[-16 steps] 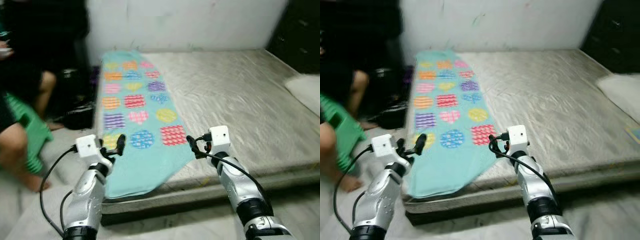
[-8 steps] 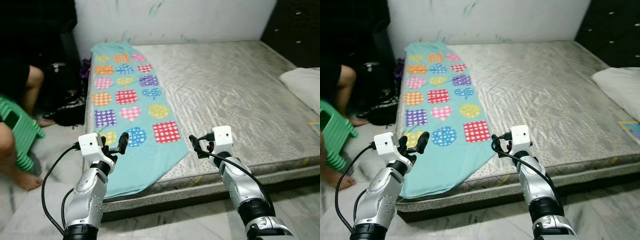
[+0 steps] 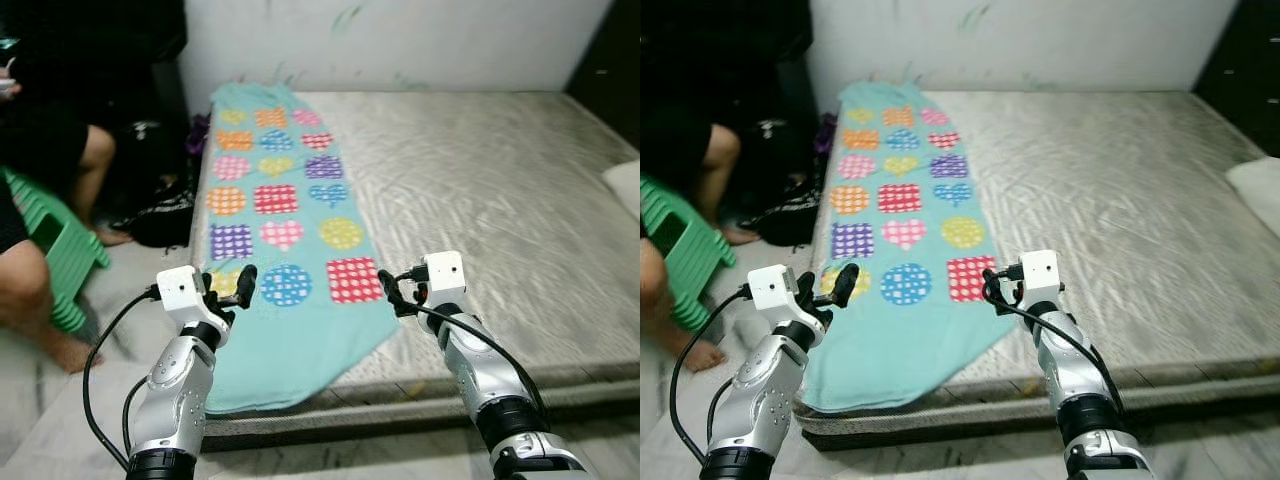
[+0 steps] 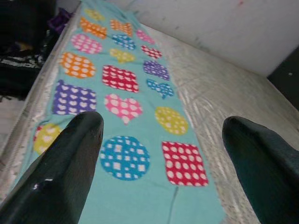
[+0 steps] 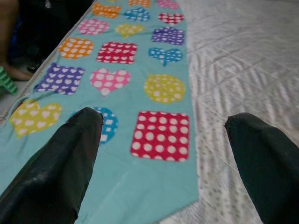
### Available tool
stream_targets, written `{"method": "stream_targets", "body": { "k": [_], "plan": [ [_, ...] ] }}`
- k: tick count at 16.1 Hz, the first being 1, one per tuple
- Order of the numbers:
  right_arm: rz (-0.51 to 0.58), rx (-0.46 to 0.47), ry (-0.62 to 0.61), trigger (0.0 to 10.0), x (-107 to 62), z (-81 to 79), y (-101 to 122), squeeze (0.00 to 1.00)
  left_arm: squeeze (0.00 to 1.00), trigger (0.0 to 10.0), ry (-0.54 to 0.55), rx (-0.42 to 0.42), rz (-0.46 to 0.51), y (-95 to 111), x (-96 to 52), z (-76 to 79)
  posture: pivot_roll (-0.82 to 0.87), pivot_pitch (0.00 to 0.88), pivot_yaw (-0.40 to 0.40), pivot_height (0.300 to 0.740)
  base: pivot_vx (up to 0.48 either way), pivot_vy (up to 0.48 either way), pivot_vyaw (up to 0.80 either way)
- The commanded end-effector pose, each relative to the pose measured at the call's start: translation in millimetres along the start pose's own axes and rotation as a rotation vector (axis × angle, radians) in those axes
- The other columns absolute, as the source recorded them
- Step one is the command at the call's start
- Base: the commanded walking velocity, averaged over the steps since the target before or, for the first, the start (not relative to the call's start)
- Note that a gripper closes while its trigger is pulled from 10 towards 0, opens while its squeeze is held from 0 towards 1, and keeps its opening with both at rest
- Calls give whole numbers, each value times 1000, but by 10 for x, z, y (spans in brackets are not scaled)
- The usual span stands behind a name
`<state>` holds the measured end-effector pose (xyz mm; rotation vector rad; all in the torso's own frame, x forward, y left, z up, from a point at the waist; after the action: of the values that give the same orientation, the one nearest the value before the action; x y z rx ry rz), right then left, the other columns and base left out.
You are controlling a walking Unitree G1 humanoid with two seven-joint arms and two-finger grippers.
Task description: Clean up the room
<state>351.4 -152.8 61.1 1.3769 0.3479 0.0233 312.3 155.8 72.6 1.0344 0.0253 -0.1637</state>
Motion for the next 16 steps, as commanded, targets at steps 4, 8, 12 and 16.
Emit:
{"method": "stream_targets", "body": {
  "k": [4, 8, 12, 16],
  "plan": [
    [12, 1, -9, 10000, 17, 16, 47, 0, 0, 10000, -7, 14, 6, 28, 5, 20, -83, 0, -33, 740, 219, 0, 0],
    [13, 2, -11, 10000, 21, 16, 51, 0, 0, 10000, -2, 11, 5, 28, 6, 20, -83, 0, -33, 740, 0, 0, 0],
    [34, 9, -28, 10000, -21, 83, 111, 0, 0, 10000, 33, 74, 13, 82, -41, -12, -69, 0, -32, 740, 0, 0, 0],
    [46, 43, -35, 10000, -221, 262, 166, 0, 0, 10000, 120, 219, 75, 274, -384, -234, -53, 0, -40, 740, 0, 0, 0]
  ]
}}
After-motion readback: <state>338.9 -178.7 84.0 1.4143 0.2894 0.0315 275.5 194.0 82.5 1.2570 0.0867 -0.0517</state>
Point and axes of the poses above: a point about 5 cm out from each wrist's last joint towards the gripper, its own x axis pointing out of the wrist towards the gripper, its own y axis along the axis of the wrist's last joint, z = x × y, the point moved 2 cm from there along x, pointing out of the wrist towards the gripper, and after that the axes turned 9 degrees about -x, right-handed, at the moved point
